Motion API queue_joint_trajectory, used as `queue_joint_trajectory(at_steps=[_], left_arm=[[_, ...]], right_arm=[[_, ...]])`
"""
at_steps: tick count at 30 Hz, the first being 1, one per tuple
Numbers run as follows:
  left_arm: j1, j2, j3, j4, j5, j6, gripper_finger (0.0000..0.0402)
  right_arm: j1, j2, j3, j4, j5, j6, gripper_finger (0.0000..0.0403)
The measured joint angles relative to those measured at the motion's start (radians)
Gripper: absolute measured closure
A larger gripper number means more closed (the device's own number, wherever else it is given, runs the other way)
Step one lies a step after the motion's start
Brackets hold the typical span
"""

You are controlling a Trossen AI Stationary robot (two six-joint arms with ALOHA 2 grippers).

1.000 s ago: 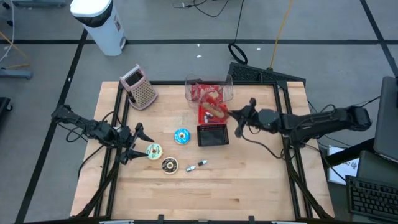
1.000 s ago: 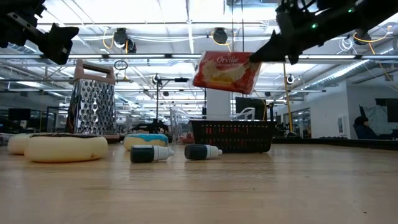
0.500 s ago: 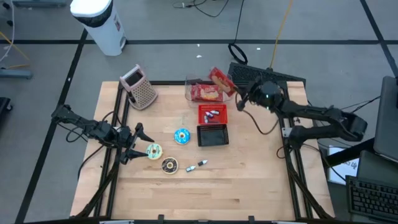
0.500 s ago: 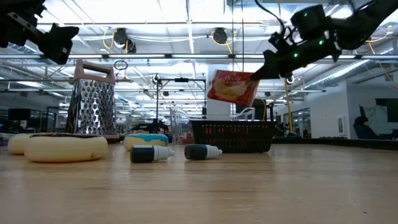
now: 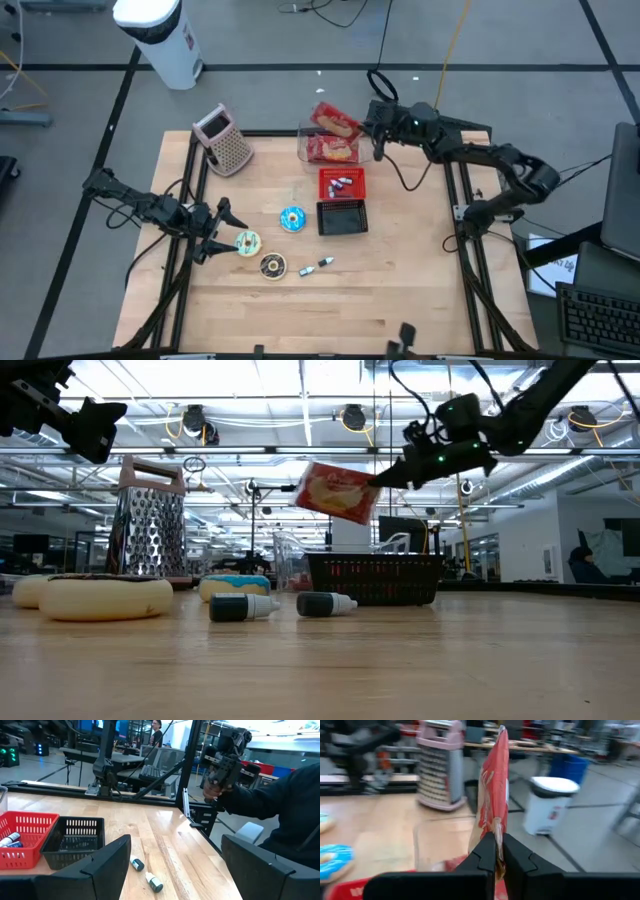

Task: Pick & Place Food Item
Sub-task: Put the popcorn pack into the transparent bin

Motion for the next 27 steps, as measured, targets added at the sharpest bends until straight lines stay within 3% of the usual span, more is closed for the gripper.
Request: queue_joint_trajectory(at_steps=[5,9,22,27], left_arm=[[0.0,0.0,0.0,0.0,0.0,0.0,0.0091],[0.0,0.0,0.0,0.0,0.0,0.0,0.0091],[0.0,0.0,0.0,0.0,0.0,0.0,0.0091],[0.0,0.0,0.0,0.0,0.0,0.0,0.0091]], right_arm=[[-0.002,0.07,0.065,-0.118,-0.124,-0.024,0.0399],[-0.014,0.07,0.071,-0.232,-0.151,-0.097,0.0399],[-0.026,0.07,0.071,-0.356,-0.146,-0.184,0.0399],[-0.008,0.07,0.056,-0.361,-0.034,-0.223,0.0399]])
